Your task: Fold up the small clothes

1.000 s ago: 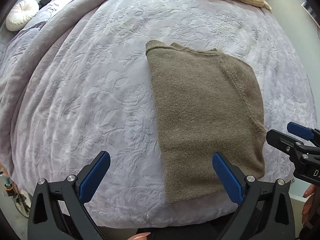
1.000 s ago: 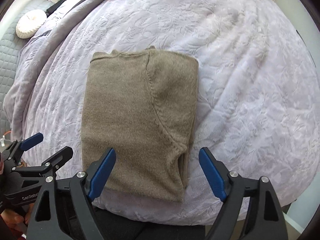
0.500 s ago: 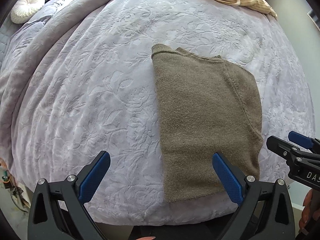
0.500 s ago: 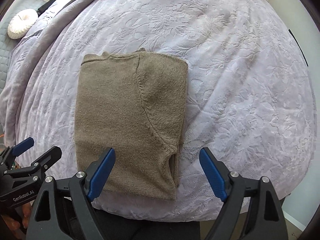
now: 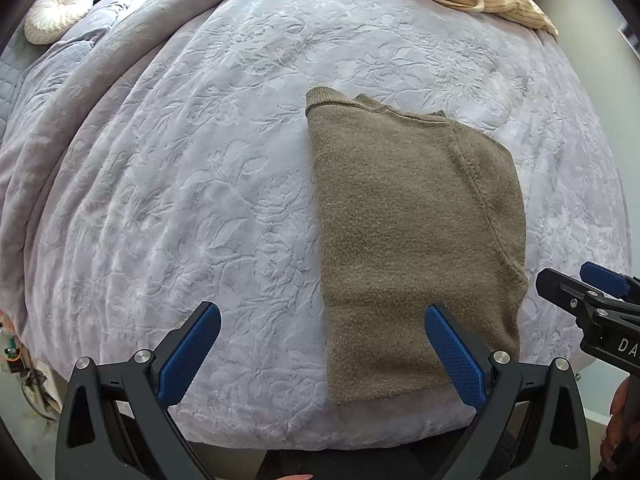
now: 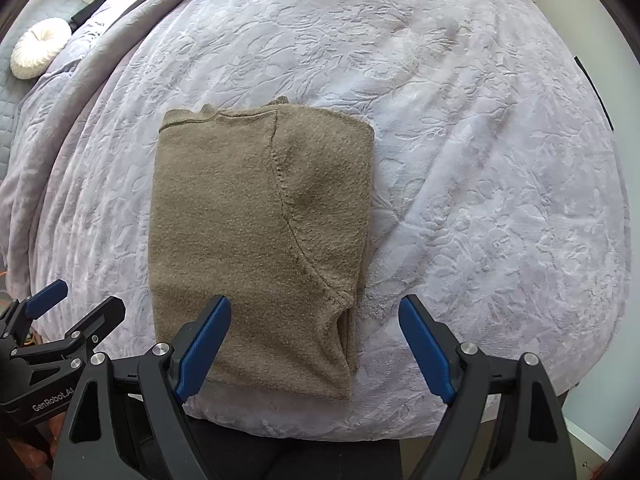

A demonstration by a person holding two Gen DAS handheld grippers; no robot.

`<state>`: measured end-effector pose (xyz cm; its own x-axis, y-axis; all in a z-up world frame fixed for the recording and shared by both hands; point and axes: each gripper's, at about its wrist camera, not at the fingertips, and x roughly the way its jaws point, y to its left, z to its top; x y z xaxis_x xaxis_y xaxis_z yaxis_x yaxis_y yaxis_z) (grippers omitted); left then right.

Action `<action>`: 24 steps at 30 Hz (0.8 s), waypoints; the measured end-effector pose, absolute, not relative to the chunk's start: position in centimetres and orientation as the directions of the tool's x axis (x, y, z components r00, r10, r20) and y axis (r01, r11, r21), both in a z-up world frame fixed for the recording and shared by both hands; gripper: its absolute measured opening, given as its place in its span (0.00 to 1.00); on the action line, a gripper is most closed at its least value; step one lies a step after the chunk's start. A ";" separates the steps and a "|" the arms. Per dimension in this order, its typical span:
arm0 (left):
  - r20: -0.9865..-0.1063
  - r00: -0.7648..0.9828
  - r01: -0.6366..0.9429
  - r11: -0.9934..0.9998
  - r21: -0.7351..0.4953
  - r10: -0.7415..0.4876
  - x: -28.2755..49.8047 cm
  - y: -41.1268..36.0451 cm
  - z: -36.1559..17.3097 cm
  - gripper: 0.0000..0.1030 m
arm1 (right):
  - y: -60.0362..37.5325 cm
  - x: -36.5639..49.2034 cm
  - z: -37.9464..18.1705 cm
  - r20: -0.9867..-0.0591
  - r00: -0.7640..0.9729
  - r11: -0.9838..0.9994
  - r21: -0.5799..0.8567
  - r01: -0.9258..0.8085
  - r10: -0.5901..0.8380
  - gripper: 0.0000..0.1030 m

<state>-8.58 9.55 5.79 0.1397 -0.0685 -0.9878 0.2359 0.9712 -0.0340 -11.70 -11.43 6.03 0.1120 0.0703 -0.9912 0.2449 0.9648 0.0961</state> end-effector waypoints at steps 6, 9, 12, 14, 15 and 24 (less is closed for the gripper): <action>-0.988 0.138 0.235 0.971 -0.033 -0.067 -8.7 9.5 5.7 0.99 | -11.4 -11.7 6.1 -0.991 0.112 0.965 0.097 0.243 0.071 0.85; -0.988 0.139 0.235 0.971 -0.033 -0.067 -8.8 9.4 5.7 0.99 | -11.5 -11.7 6.1 -0.991 0.112 0.965 0.097 0.243 0.071 0.85; -0.988 0.139 0.232 0.972 -0.032 -0.066 -9.0 9.4 5.7 0.99 | -11.4 -11.8 6.1 -0.991 0.114 0.965 0.098 0.244 0.072 0.85; -0.988 0.139 0.233 0.972 -0.032 -0.066 -8.9 9.4 5.7 0.99 | -11.4 -11.8 6.1 -0.991 0.114 0.965 0.098 0.244 0.072 0.85; -0.988 0.139 0.233 0.972 -0.032 -0.066 -8.9 9.4 5.7 0.99 | -11.4 -11.8 6.1 -0.991 0.113 0.965 0.098 0.244 0.072 0.85; -0.988 0.139 0.238 0.971 -0.032 -0.066 -8.8 9.5 5.7 0.99 | -11.2 -11.9 6.1 -0.991 0.114 0.965 0.098 0.244 0.072 0.85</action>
